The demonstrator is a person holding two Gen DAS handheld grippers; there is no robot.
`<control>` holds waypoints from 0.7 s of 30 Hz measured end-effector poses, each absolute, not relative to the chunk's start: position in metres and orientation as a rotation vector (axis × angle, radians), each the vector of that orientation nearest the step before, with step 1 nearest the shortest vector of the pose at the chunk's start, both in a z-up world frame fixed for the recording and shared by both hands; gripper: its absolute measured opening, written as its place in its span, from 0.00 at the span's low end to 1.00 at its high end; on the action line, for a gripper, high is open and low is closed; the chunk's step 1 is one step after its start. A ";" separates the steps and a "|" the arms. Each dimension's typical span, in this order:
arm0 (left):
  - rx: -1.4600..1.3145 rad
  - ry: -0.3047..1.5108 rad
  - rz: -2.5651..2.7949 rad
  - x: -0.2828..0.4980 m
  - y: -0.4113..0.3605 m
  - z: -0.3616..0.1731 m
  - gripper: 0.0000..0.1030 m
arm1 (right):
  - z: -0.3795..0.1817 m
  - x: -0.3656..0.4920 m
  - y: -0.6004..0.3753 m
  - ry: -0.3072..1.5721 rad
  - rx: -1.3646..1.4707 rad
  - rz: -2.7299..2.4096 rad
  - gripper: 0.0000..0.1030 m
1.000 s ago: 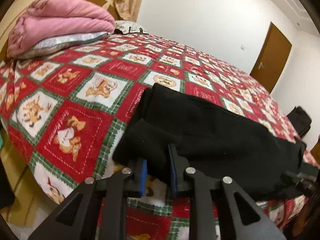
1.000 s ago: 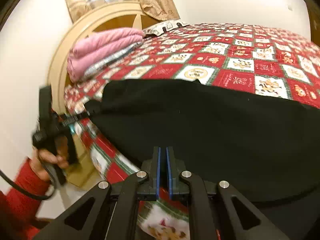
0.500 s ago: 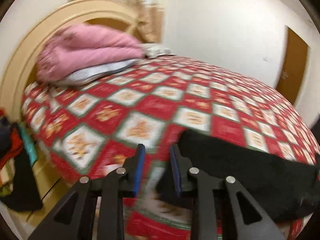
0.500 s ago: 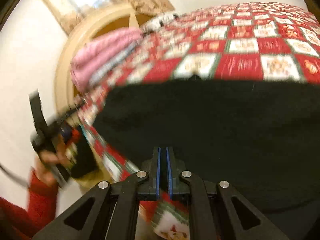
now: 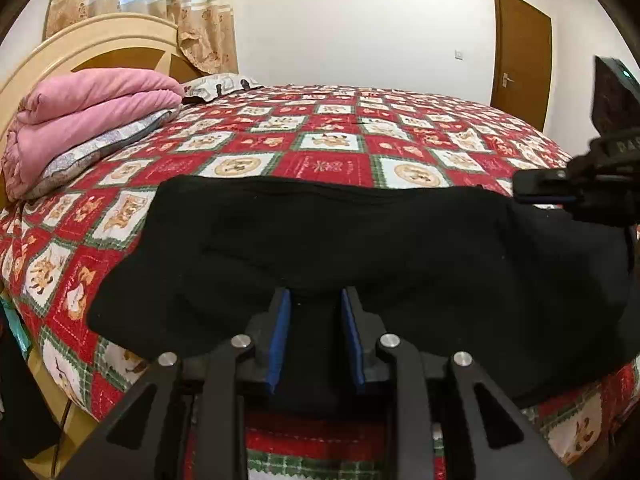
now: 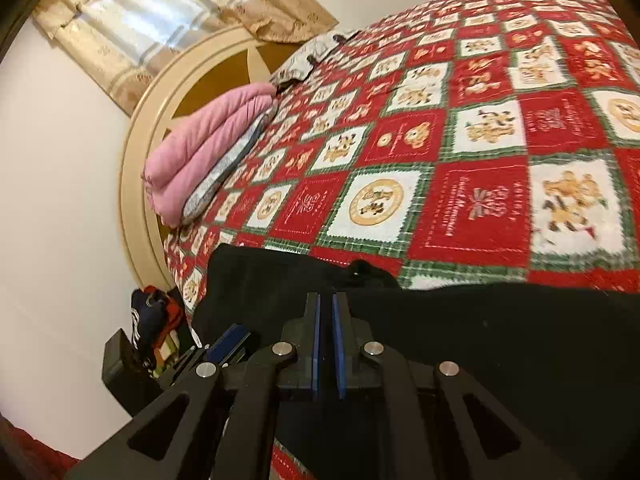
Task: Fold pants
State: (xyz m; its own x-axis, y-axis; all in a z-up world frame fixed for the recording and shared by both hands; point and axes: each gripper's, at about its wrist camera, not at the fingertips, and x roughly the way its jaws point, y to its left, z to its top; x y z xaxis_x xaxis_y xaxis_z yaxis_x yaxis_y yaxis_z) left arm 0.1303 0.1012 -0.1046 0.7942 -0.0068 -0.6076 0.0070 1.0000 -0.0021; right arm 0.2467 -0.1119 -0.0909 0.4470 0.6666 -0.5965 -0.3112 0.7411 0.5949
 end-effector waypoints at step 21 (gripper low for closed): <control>-0.013 0.638 0.010 0.125 0.098 -0.109 0.30 | -0.086 0.244 -0.086 0.878 0.179 0.633 0.56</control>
